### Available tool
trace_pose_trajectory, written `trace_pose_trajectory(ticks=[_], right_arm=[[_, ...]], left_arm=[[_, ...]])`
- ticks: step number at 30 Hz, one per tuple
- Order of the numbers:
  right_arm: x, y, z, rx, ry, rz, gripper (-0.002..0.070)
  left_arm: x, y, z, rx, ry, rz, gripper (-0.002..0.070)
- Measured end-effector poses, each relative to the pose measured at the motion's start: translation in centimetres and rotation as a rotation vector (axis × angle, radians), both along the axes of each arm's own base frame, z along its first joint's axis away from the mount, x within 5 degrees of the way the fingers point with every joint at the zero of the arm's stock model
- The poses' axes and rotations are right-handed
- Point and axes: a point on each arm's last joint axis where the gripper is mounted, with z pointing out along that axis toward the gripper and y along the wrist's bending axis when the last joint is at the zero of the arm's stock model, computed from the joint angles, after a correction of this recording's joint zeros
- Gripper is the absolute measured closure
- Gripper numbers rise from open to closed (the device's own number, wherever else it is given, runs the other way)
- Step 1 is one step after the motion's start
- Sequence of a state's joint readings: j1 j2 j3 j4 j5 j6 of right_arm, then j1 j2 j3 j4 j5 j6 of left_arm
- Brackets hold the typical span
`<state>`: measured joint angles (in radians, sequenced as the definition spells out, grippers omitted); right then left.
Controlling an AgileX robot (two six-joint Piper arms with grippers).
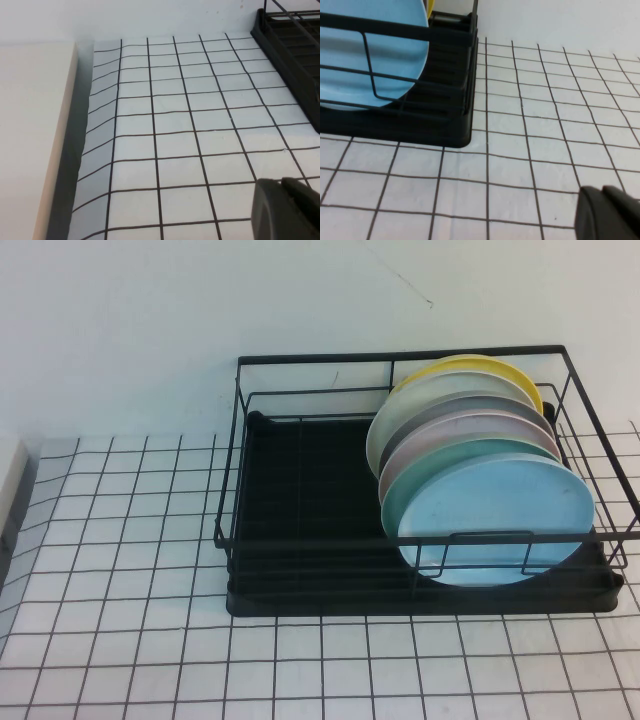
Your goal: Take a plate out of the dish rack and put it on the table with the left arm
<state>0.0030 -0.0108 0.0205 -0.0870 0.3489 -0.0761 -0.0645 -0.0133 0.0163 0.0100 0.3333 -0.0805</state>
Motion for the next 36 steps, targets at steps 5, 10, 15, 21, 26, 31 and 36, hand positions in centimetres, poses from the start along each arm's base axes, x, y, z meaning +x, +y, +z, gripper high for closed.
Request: trace_pose_trajectory(ticks=[5,10,15,21,26,31,36], right_arm=[[0.00,0.00,0.00,0.000,0.000,0.000,0.0678],[0.00,0.00,0.00,0.000,0.000,0.000,0.0678],[0.00,0.00,0.00,0.000,0.000,0.000,0.0678],[0.00,0.00,0.00,0.000,0.000,0.000,0.0678],[0.00,0.00,0.00,0.000,0.000,0.000,0.0678],[0.00,0.00,0.00,0.000,0.000,0.000,0.0678],[0.00,0.00,0.00,0.000,0.000,0.000,0.0678]], left_arm=[[0.00,0.01,0.00,0.004,0.000,0.000,0.0678],[0.00,0.01,0.00,0.004,0.000,0.000,0.0678],[0.00,0.01,0.00,0.010,-0.001,-0.002,0.0678],[0.00,0.01,0.00,0.010,-0.001,-0.002,0.0678],[0.00,0.01,0.00,0.010,-0.001,-0.002,0.0678],[0.00,0.01,0.00,0.010,-0.001,-0.002,0.0678],[0.01,0.03,0.02,0.037,-0.004,-0.007,0.0678]])
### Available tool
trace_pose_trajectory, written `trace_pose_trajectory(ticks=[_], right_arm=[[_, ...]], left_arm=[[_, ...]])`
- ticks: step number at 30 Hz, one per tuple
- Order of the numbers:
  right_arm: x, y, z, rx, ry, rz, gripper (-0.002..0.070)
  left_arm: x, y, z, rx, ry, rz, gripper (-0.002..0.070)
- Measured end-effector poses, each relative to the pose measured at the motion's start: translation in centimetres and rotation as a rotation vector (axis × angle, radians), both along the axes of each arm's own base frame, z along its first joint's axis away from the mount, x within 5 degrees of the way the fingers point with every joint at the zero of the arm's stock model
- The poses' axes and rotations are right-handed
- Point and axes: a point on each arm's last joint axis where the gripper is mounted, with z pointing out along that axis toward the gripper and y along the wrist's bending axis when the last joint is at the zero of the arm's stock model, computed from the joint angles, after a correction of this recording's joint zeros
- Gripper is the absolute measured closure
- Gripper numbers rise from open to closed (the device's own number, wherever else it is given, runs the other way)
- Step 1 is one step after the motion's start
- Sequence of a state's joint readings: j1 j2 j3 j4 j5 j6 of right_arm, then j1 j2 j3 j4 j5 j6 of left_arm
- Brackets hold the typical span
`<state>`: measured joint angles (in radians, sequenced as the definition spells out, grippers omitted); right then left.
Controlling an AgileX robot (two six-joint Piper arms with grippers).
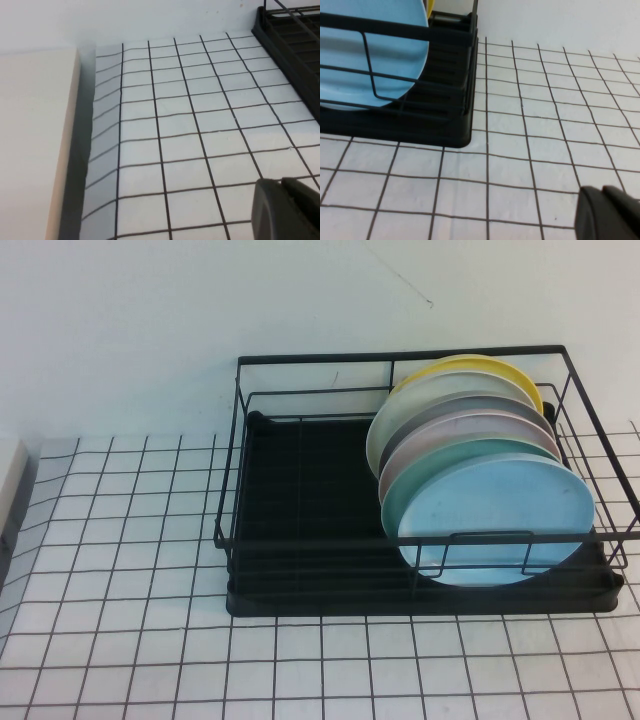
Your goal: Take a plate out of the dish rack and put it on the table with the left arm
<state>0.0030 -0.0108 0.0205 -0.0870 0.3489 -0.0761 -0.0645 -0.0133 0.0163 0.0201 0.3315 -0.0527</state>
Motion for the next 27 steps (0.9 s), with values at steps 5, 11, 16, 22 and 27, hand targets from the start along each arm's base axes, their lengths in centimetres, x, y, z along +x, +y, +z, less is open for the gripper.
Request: trace_pose_trajectory(ticks=[5,11,16,22,27], right_arm=[[0.0,0.0,0.0,0.000,0.000,0.000,0.0678],[0.0,0.0,0.0,0.000,0.000,0.000,0.0678],[0.0,0.0,0.0,0.000,0.000,0.000,0.0678],[0.0,0.0,0.0,0.000,0.000,0.000,0.0678],[0.0,0.0,0.0,0.000,0.000,0.000,0.0678]], left_arm=[[0.2,0.0,0.7,0.052,-0.101,-0.012,0.0678],[0.1,-0.1,4.5,0.040,-0.524,-0.016,0.0678],[-1.3,-0.2,7.7,0.023,-0.910,-0.020,0.0678],[-3.1,0.1,9.6,-0.018,-1.194,0.011,0.0678],[-2.4,0.8,9.8,-0.115,-1.059,0.060,0.0678]])
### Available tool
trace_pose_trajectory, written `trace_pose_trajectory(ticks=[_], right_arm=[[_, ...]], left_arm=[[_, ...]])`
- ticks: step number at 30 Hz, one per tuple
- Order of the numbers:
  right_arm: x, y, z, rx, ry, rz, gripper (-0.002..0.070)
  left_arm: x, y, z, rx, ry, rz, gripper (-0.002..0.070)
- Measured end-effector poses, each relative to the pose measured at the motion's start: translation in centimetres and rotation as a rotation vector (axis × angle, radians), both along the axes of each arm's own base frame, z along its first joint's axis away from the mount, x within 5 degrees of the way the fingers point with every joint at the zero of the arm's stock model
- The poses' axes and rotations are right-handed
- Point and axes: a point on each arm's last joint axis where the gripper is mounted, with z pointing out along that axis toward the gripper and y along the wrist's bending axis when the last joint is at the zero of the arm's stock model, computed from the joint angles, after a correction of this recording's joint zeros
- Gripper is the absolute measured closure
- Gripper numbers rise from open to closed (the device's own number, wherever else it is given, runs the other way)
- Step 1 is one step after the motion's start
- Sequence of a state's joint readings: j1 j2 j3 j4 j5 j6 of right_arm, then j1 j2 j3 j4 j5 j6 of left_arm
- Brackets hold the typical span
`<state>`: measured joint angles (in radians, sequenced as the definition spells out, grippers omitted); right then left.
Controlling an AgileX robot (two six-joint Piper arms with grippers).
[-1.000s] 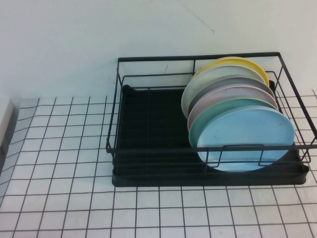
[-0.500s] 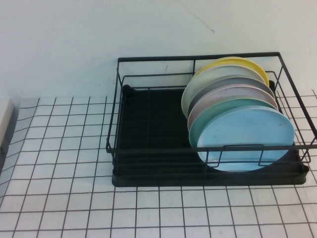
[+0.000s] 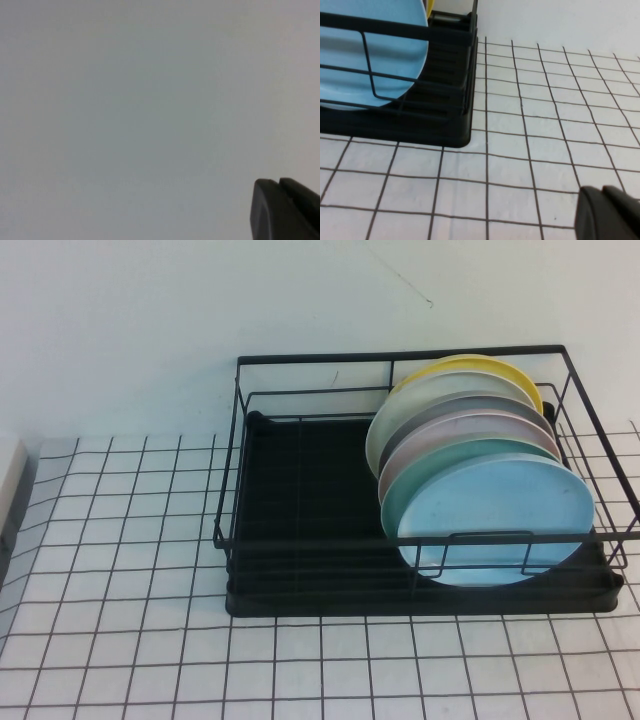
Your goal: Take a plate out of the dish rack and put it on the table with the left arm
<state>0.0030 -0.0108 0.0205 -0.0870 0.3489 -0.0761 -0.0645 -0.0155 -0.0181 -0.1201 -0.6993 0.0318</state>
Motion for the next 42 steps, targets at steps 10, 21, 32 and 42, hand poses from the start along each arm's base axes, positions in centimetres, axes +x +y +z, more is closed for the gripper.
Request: trace_pose_trajectory(ticks=[10,21,32,42], right_arm=[[0.0,0.0,0.0,0.000,0.000,0.000,0.0678],[0.0,0.0,0.0,0.000,0.000,0.000,0.0678],[0.0,0.0,0.0,0.000,0.000,0.000,0.0678],[0.0,0.0,0.0,0.000,0.000,0.000,0.0678]], left_arm=[[2.5,-1.2,8.6,0.162,0.649,-0.068,0.0678],[13.5,-4.3,14.7,0.281,1.138,-0.370,0.0678],[25.7,-11.4,11.4,0.464,1.214,-0.721,0.0678],[30.2,-21.7,3.9,0.784,1.223,-0.748,0.0670]])
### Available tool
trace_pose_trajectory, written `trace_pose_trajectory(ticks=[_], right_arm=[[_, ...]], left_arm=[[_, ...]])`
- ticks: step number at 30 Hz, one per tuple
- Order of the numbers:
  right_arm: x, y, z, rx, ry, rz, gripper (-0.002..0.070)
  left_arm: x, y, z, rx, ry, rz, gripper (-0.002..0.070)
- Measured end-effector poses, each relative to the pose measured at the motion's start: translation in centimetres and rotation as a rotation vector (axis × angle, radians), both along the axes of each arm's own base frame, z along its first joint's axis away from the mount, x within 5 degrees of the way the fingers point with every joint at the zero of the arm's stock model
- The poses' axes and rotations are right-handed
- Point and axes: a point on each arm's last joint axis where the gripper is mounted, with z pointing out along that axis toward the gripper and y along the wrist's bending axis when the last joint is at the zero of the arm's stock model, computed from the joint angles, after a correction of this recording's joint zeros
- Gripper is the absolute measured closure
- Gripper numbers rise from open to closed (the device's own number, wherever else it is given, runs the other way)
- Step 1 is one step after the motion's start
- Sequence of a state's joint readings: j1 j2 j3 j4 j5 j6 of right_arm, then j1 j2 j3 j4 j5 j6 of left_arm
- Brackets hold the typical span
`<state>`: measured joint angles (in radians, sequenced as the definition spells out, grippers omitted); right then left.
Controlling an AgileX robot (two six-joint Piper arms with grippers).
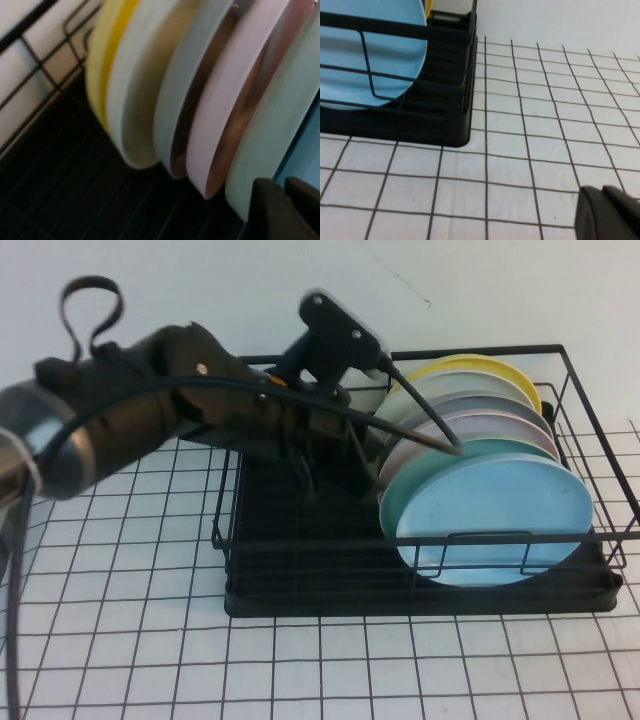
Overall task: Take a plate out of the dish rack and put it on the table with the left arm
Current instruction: Grasp the plate from the shelf
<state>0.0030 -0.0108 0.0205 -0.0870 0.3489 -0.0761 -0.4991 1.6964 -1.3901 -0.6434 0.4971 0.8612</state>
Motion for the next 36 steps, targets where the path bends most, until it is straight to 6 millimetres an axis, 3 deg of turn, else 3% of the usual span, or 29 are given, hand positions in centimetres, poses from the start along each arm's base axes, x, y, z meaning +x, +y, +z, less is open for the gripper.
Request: trace_pose_trajectory(ticks=[2,4,8,10,19,26,28,31,36], right_arm=[[0.0,0.0,0.0,0.000,0.000,0.000,0.0678],[0.0,0.0,0.0,0.000,0.000,0.000,0.0678],[0.0,0.0,0.0,0.000,0.000,0.000,0.0678],[0.0,0.0,0.0,0.000,0.000,0.000,0.0678],[0.0,0.0,0.0,0.000,0.000,0.000,0.0678],[0.0,0.0,0.0,0.000,0.000,0.000,0.0678],[0.0,0.0,0.0,0.000,0.000,0.000,0.0678],[0.0,0.0,0.0,0.000,0.000,0.000,0.0678],[0.0,0.0,0.0,0.000,0.000,0.000,0.0678]], left_arm=[[0.5,-1.2,-1.2,0.034,-0.009,-0.042,0.0617],[0.7,-2.2,-2.0,0.062,-0.034,-0.078,0.0515],[0.5,-3.8,-2.5,0.083,-0.071,-0.122,0.0251],[0.3,-4.2,-2.3,0.082,-0.090,-0.128,0.0205],[-0.2,-4.5,-1.6,0.082,-0.104,-0.157,0.0256],[-1.7,-4.0,4.0,-0.021,-0.149,-0.146,0.0273],[-2.3,-4.2,4.7,-0.033,-0.136,-0.166,0.0275],[-3.0,-5.2,4.2,-0.017,-0.104,-0.213,0.0279],[-3.4,-7.5,1.3,0.063,-0.062,-0.285,0.0280]])
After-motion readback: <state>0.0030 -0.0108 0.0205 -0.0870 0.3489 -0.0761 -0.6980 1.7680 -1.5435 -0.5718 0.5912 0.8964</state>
